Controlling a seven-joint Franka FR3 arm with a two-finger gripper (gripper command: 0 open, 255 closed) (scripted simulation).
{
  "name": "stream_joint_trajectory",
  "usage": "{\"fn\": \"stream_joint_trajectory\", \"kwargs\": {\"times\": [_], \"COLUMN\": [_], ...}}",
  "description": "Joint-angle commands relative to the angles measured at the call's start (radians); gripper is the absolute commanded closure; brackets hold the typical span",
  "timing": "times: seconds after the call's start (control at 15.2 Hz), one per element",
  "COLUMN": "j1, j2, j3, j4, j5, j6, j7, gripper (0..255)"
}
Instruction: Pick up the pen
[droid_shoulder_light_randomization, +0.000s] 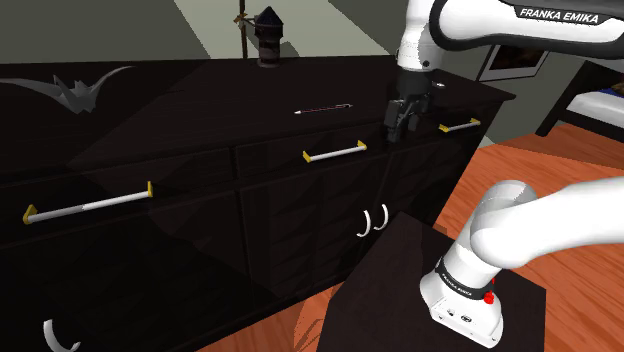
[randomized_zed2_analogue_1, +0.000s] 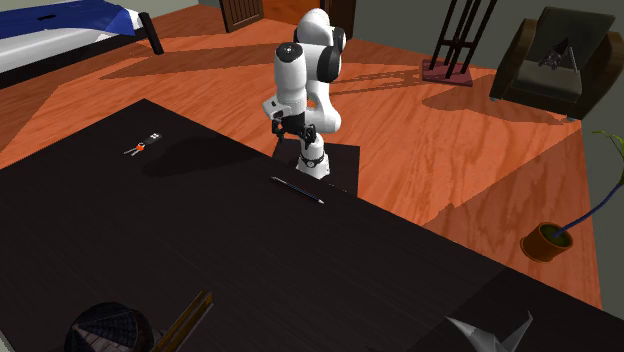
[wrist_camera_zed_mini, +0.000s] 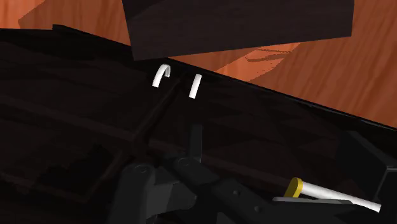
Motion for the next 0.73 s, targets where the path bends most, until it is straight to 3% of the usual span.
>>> {"fn": "stream_joint_trajectory", "kwargs": {"times": [0.0,0.33,0.66], "j1": [0.000,0.108,0.222], "j2": [0.000,0.162,0.343], "j3": [0.000,-0.140,-0.250], "j4": [0.000,0.160,0.358], "j5": [0.000,-0.078,-0.093], "j6": [0.000,0.021,0.024], "j7": [0.000,-0.418,-0.832], "gripper": [0,0,0]}}
